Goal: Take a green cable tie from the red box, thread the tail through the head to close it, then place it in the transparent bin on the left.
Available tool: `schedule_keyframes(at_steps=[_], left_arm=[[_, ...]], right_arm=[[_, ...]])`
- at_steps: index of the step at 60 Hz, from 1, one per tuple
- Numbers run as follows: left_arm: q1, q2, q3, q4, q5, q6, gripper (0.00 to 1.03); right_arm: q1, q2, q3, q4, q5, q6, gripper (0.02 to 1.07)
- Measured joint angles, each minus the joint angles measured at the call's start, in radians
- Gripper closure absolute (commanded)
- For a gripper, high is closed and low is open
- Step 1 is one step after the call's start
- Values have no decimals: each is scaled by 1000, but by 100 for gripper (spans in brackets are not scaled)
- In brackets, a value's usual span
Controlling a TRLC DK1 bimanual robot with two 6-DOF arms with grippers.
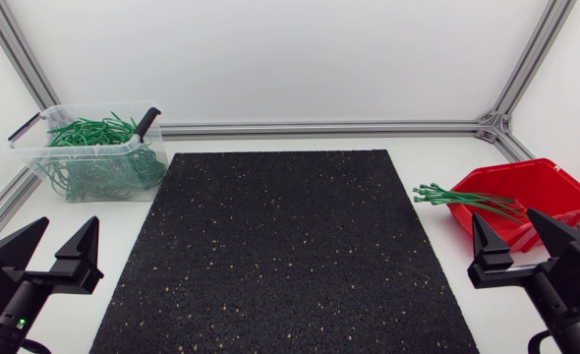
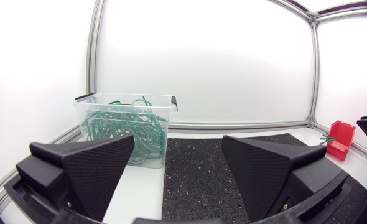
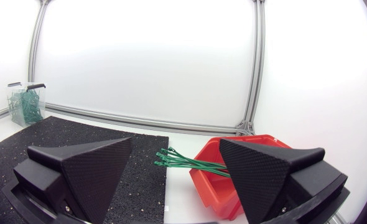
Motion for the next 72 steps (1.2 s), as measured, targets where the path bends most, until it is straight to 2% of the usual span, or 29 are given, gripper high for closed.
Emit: schedule_keyframes(at_steps=[31, 40, 54, 61, 72], left_arm=[[0, 0, 0, 0, 0, 0, 5], [0, 0, 0, 0, 0, 0, 5], [0, 0, 0, 0, 0, 0, 5], [0, 0, 0, 0, 0, 0, 5], [0, 0, 0, 0, 0, 0, 5]], right_arm=[[3, 0, 27, -34, -5, 0, 5], [4, 45, 116, -69, -27, -4, 5], [-16, 286, 326, -121, -71, -18, 6], [-44, 402, 434, -197, -96, -113, 6], [-90, 641, 642, -398, -113, -401, 9]])
